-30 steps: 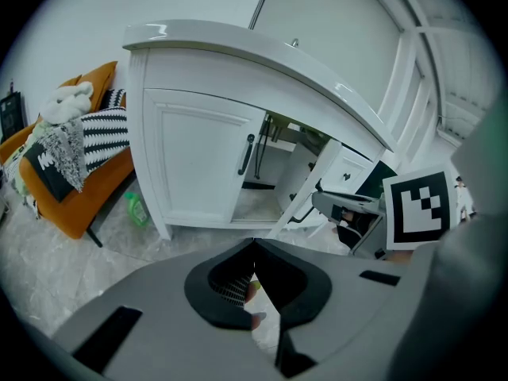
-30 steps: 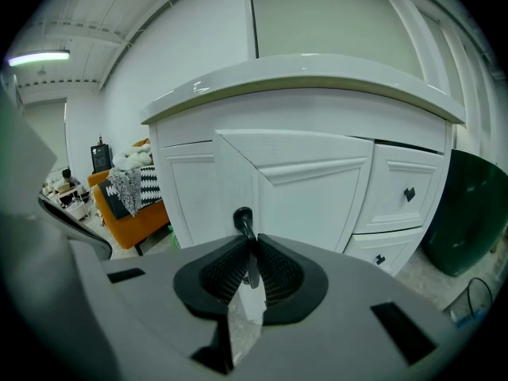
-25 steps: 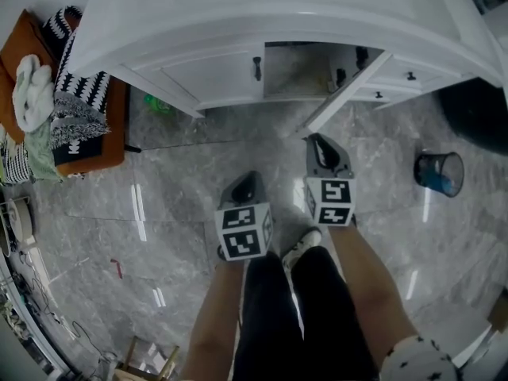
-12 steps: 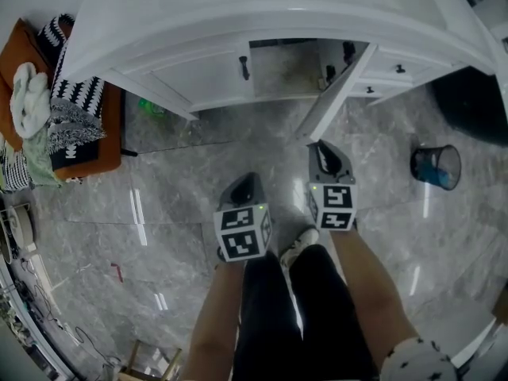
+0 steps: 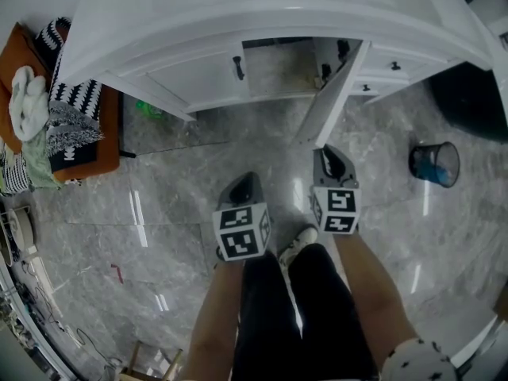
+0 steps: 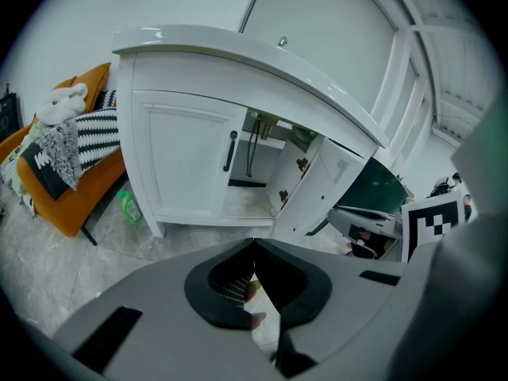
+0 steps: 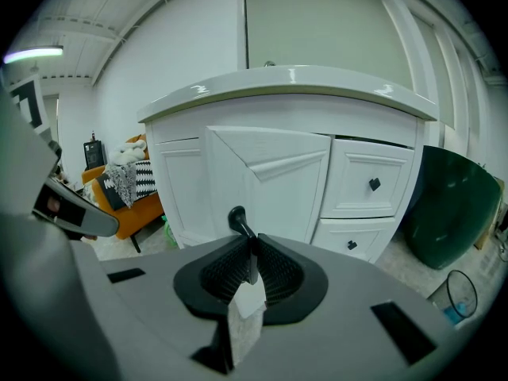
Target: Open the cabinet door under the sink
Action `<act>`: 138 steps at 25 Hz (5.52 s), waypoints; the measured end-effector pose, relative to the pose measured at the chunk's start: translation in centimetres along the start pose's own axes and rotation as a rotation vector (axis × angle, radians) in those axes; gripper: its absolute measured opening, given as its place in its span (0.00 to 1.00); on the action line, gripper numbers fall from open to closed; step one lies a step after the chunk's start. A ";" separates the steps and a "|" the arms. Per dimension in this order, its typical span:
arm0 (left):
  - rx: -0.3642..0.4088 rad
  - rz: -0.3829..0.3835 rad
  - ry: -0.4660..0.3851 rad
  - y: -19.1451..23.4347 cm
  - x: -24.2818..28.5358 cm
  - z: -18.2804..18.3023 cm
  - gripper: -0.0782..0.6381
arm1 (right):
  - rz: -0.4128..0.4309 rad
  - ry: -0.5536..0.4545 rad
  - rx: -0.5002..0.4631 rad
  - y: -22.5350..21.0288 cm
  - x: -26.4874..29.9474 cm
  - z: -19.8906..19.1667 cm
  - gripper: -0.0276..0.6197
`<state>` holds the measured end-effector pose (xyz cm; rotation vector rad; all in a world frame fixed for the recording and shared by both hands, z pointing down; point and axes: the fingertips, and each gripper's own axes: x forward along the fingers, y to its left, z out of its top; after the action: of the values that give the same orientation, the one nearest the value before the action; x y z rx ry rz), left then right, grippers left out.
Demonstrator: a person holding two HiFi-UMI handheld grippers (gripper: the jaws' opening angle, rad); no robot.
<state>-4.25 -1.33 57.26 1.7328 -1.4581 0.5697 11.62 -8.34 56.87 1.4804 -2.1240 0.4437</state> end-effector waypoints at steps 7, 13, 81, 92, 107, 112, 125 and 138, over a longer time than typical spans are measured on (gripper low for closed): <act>-0.003 -0.014 0.004 -0.9 0.4 0.0 0.12 | -0.037 0.004 0.028 -2.2 -1.3 -1.0 0.11; 0.013 -0.030 0.008 -1.9 0.7 0.1 0.12 | -0.065 0.007 0.041 -3.3 -1.9 -1.4 0.10; 0.106 -0.062 0.035 -3.8 2.1 1.4 0.12 | -0.016 0.056 0.160 -14.5 -8.0 -5.5 0.21; 0.136 -0.053 0.030 -3.0 2.9 3.2 0.12 | 0.007 0.062 0.188 -9.7 -8.7 -5.8 0.21; 0.179 0.004 -0.023 -0.8 5.2 7.2 0.12 | 0.101 0.066 0.188 -2.5 -5.7 -3.3 0.21; 0.188 0.031 -0.046 0.0 6.2 9.0 0.12 | 0.123 0.061 0.196 -0.6 -4.9 -2.0 0.21; 0.202 0.066 -0.095 1.4 9.7 13.4 0.23 | 0.187 0.084 0.204 2.6 -2.9 0.0 0.16; 0.136 0.164 -0.158 4.2 12.6 17.6 0.39 | 0.200 0.132 0.236 3.7 -2.1 -0.6 0.15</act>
<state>-7.80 -23.11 57.57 1.8075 -1.7191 0.6432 8.88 -5.08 56.26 1.3222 -2.1801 0.8676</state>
